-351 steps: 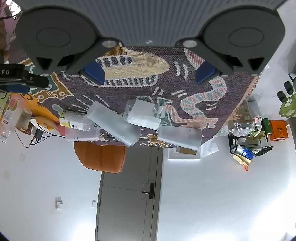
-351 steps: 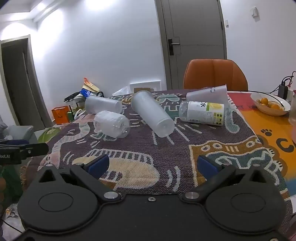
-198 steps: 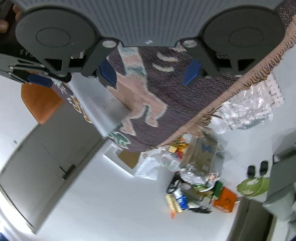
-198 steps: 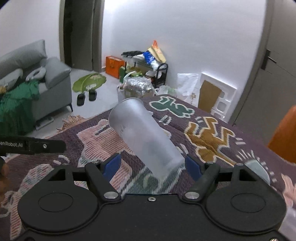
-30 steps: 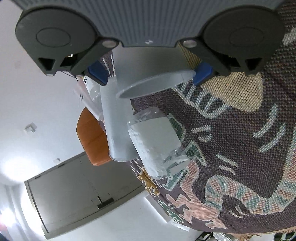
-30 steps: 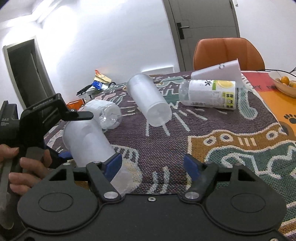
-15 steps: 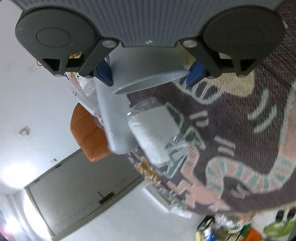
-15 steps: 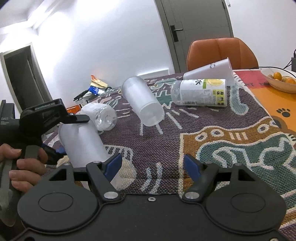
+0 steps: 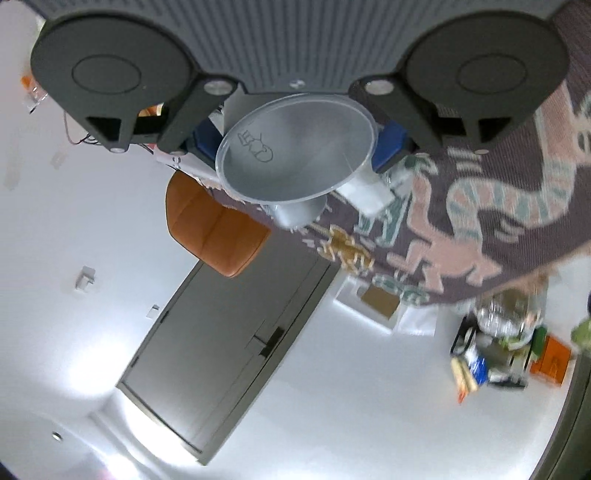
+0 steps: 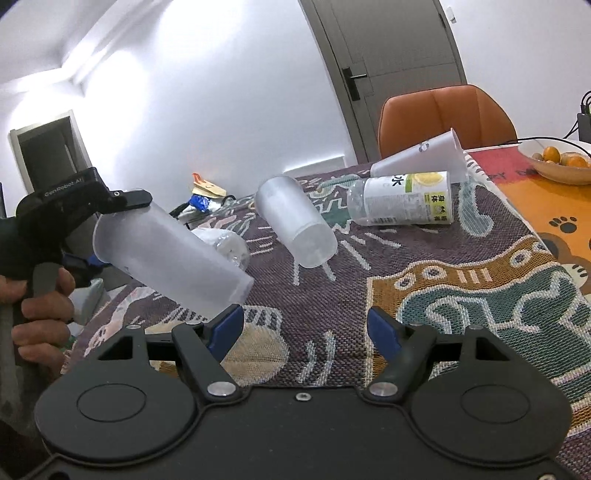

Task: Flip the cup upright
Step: 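Carry the cup with the left tool and lower it base-down onto the rug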

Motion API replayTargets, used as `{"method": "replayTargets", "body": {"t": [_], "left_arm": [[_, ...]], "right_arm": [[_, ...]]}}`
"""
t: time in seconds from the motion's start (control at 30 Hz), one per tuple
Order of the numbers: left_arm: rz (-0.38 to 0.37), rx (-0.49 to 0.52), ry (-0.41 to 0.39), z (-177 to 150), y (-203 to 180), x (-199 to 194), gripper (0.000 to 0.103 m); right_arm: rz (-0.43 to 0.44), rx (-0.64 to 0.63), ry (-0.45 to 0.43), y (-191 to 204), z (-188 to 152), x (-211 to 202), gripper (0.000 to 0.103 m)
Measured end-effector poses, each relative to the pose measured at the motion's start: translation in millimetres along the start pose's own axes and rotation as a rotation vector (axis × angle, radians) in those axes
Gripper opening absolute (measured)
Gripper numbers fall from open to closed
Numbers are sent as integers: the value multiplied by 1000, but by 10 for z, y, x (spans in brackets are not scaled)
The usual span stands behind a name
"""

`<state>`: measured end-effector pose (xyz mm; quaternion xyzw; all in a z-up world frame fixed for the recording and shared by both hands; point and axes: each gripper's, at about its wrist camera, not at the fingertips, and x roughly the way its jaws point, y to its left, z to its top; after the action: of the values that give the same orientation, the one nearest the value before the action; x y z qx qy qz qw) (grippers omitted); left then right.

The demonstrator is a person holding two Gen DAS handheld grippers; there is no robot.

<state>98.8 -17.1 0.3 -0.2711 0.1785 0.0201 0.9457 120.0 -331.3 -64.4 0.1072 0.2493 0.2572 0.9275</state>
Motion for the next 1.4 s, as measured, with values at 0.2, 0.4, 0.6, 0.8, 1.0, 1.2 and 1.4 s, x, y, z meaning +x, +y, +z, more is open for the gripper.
{"method": "replayTargets", "body": {"t": [0.2,0.4,0.6,0.8,1.0,1.2,1.4], "left_arm": [[22,148,-36,43,-100,-30,83],[59,288,-67,27,-207,-37,83],[121,440,-77,-31,-335,62,83],[130,502,-35,-110,-408,194,84],[107,503,-26,-144,-474,216,87],[100,497,-50,-136,-510,158,96],[93,458,-81,-66,-479,34,96]], "right_arm": [[9,8,7,-10,-26,46,74],[18,17,16,-17,-52,102,74],[21,13,16,-34,-44,136,74],[18,20,10,-56,-60,176,77],[11,33,15,-103,-103,200,79],[7,34,10,-109,-94,175,80],[6,21,-1,-53,-64,117,80]]}}
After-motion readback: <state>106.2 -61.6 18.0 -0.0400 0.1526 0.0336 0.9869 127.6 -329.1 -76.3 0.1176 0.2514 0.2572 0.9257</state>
